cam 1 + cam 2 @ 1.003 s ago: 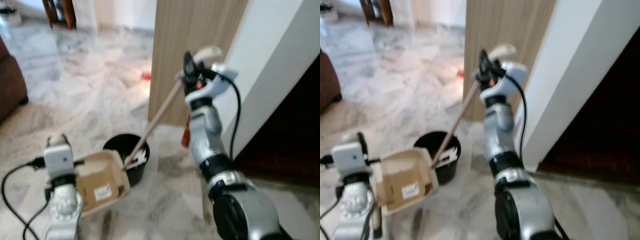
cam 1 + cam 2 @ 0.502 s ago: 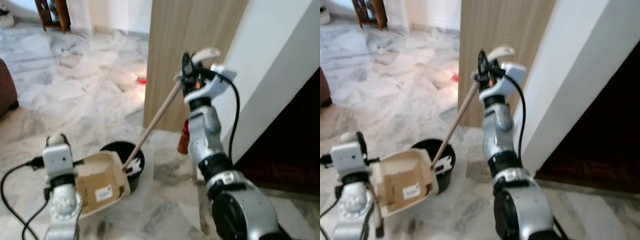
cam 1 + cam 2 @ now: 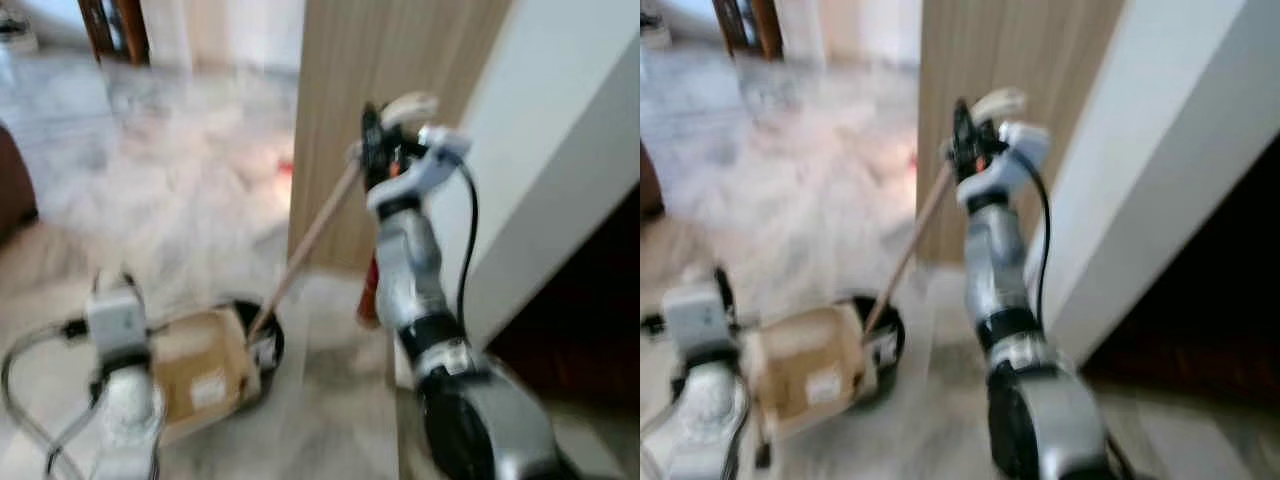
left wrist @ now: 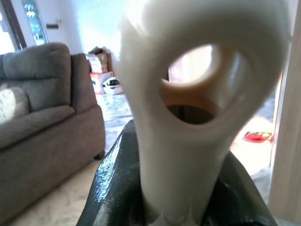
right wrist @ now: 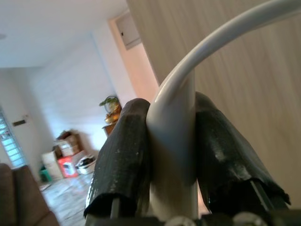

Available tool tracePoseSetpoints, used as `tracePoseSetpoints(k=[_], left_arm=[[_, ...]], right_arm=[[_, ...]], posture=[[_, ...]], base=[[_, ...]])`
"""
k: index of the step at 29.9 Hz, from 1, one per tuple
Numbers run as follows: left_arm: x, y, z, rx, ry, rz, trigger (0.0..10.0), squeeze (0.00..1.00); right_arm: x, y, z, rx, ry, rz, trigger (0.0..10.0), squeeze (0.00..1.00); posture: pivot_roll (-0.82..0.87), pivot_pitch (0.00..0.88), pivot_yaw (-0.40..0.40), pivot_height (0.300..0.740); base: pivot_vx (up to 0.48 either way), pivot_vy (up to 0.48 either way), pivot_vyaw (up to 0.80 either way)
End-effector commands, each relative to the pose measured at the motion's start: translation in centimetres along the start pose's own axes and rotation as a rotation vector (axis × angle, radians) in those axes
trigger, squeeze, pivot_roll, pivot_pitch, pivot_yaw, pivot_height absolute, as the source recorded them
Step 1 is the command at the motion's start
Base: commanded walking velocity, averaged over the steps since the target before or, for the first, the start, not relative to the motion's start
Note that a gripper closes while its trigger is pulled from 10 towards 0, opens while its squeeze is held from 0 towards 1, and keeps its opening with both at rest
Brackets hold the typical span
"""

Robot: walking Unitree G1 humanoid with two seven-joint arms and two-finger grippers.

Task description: Sweep floor

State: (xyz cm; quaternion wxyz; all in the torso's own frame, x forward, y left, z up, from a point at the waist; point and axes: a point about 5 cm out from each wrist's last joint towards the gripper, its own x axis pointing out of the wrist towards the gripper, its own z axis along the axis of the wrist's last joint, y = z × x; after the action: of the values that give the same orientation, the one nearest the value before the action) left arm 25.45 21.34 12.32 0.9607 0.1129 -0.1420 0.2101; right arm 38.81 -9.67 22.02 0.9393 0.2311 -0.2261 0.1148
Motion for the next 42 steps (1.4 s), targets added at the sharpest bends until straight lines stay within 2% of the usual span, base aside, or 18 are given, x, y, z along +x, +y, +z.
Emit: tracePoseSetpoints(k=[1, 21, 28, 32, 35, 42], left_arm=[[0.6, 0.2, 1.1, -0.005, -0.056, 0.013, 10.0, 0.00], [0.4, 0.3, 1.1, -0.005, -0.056, 0.013, 10.0, 0.00], [0.2, 0.0, 1.1, -0.017, -0.065, -0.003, 10.0, 0.00], [0.2, 0.0, 1.1, -0.019, -0.063, -0.007, 10.0, 0.00], [0.2, -0.1, 1.1, -0.020, -0.062, -0.009, 10.0, 0.00], [0.2, -0.2, 1.2, -0.019, -0.068, -0.010, 10.0, 0.00]], right_arm=[[1.1, 1.7, 1.2, 0.021, -0.063, 0.047, 10.0, 0.00], [1.0, 1.8, 1.1, 0.025, -0.056, 0.046, 10.0, 0.00], [0.8, 2.3, 1.0, 0.000, -0.069, 0.041, 10.0, 0.00], [0.8, 3.1, 1.2, -0.025, -0.098, 0.056, 10.0, 0.00], [0.8, 4.8, 1.5, -0.080, -0.143, 0.109, 10.0, 0.00], [0.4, 6.6, 2.6, -0.103, -0.258, 0.127, 10.0, 0.00]], posture=[[0.27, 0.000, -0.088, 0.740], [0.27, 0.000, -0.087, 0.740], [0.27, 0.000, -0.087, 0.740], [0.27, 0.000, -0.086, 0.740], [0.27, 0.000, -0.086, 0.740], [0.27, 0.000, -0.087, 0.740]], base=[[0.334, 0.000, 0.00], [0.334, 0.000, 0.00], [0.000, 0.000, 0.00], [0.000, 0.000, 0.00], [0.000, 0.000, 0.00], [0.000, 0.000, 0.00]])
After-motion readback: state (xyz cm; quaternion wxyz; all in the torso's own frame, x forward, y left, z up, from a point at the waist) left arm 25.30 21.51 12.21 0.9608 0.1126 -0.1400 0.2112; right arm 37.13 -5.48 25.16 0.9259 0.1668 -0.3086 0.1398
